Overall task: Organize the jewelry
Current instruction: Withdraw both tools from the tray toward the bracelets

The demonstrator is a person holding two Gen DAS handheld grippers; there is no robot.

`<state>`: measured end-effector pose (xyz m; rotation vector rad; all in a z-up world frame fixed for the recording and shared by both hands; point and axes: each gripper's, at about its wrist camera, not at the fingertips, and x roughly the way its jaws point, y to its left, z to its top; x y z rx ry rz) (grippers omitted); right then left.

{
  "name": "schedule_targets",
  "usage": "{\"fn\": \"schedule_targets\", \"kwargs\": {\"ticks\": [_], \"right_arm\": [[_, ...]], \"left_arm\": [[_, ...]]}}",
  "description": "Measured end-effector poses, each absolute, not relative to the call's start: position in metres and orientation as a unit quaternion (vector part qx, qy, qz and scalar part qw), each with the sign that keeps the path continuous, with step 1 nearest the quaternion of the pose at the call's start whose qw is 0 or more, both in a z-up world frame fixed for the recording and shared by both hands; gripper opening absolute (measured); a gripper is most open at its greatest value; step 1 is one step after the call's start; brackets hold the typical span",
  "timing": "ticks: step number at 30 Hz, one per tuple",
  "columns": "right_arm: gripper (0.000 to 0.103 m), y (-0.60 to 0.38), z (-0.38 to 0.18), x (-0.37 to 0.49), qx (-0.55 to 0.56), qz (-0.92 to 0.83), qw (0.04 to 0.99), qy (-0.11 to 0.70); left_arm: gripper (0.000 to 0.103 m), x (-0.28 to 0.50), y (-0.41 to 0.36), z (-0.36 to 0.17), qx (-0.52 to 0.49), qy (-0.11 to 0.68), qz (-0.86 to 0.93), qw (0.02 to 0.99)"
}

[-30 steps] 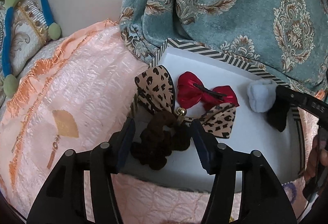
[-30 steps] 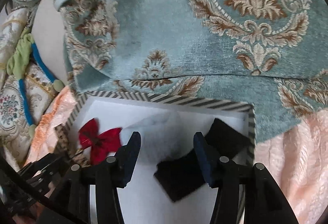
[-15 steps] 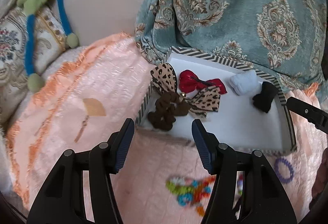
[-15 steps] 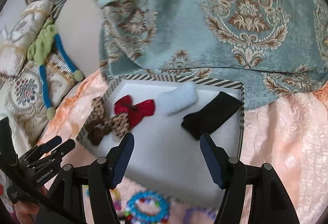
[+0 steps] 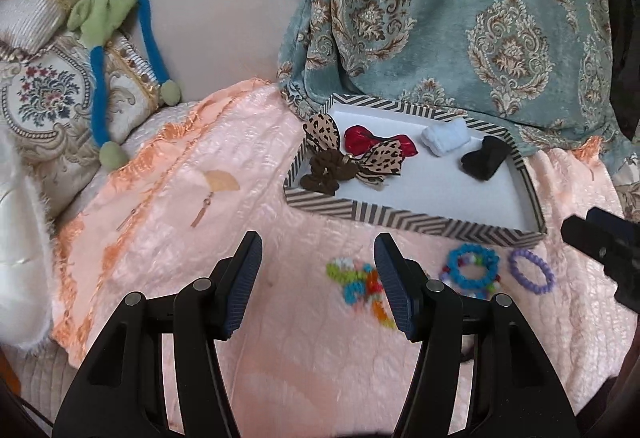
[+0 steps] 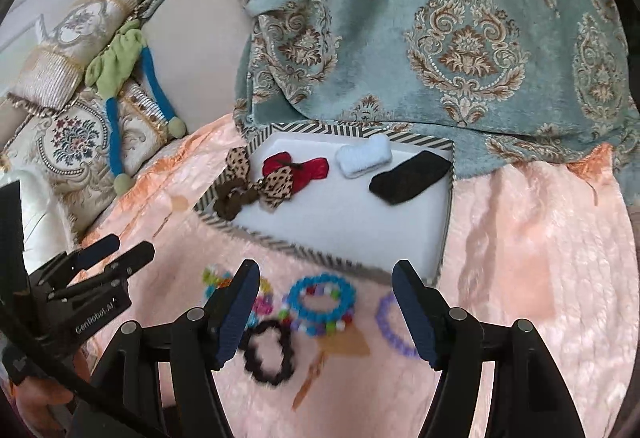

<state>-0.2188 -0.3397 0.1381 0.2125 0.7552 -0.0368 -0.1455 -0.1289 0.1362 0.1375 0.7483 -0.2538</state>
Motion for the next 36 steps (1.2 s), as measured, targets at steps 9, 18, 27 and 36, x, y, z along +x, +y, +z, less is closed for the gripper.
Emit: {"fn": "schedule_targets", "kwargs": {"ticks": [9,18,27,36], "right_arm": [[0.069,-0.329,0.142,-0.271,0.110,-0.023,0.925,0.364],[0.070,-0.330,0.136,-0.311,0.108,-0.023,0.922,0.370],[0.070,-0.343,0.141,-0.335,0.116,-0.021,0.922,0.368],[0.070,-0.350,0.130,-0.339,0.110,-0.024,0.920,0.376]], "left_arm": [[0.058,-0.187,-0.107,0.161,0.068,0.344,-0.109,0.930],[0.058,-0.227,-0.087,0.178,0.077,0.341,-0.099,0.932],[0.059,-0.254,-0.078,0.194,0.087,0.331,-0.090,0.935],[0.059,-0.247,-0.073,0.214,0.083,0.326,-0.104,0.936]]}}
